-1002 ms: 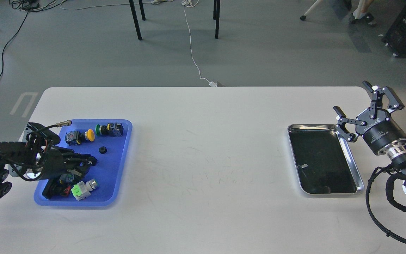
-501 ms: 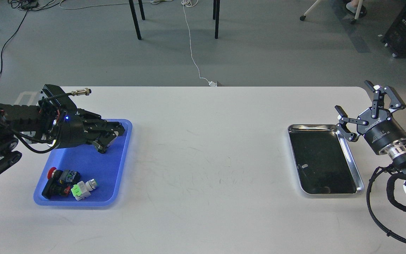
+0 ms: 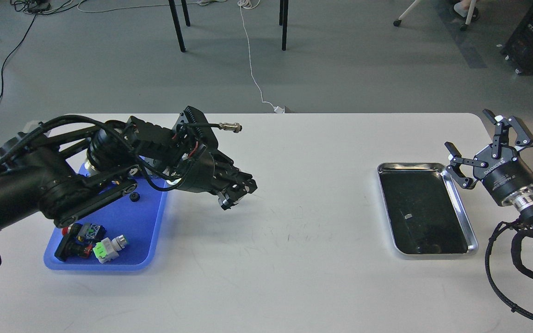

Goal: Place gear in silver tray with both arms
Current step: 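Lift the black gear and carry it toward the table centre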

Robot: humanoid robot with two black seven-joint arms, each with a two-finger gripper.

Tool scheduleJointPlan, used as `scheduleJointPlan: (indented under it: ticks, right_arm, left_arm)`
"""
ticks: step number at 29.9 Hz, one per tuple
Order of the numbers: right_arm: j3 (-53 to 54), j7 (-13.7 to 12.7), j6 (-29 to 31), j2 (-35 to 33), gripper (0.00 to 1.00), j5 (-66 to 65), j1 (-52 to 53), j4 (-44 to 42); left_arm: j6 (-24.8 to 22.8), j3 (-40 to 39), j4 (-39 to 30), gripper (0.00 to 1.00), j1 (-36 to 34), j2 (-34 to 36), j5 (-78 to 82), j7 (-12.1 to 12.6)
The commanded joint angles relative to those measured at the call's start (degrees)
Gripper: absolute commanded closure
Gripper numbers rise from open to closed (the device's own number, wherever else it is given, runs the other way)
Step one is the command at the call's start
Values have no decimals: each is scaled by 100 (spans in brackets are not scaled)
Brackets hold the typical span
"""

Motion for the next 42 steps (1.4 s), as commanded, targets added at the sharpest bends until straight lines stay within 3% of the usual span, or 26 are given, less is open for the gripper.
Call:
scheduleJointPlan:
  ticks: [1, 5, 12, 17, 22, 42]
  right_arm:
    - [5, 0, 0, -8, 1, 1, -22, -79]
    - [5, 0, 0, -26, 1, 1, -48, -184]
    - [-39, 0, 0, -17, 1, 1, -48, -237]
    - [-30, 0, 0, 9, 1, 1, -48, -237]
    - [-30, 0, 0, 44, 1, 1, -48, -229]
    - [14, 0, 0, 27, 1, 1, -101, -229]
  left_arm:
    - [0, 227, 677, 86, -148, -613, 0, -1]
    - [0, 420, 1117, 86, -157, -1017, 0, -1]
    - [0, 508, 1205, 86, -235, -1606, 0, -1]
    - [0, 1237, 1627, 85, -648, -2107, 0, -1]
    - [0, 1326, 1707, 85, -684, -2441, 0, -1]
    - [0, 1862, 1874, 84, -719, -2442, 0, -1]
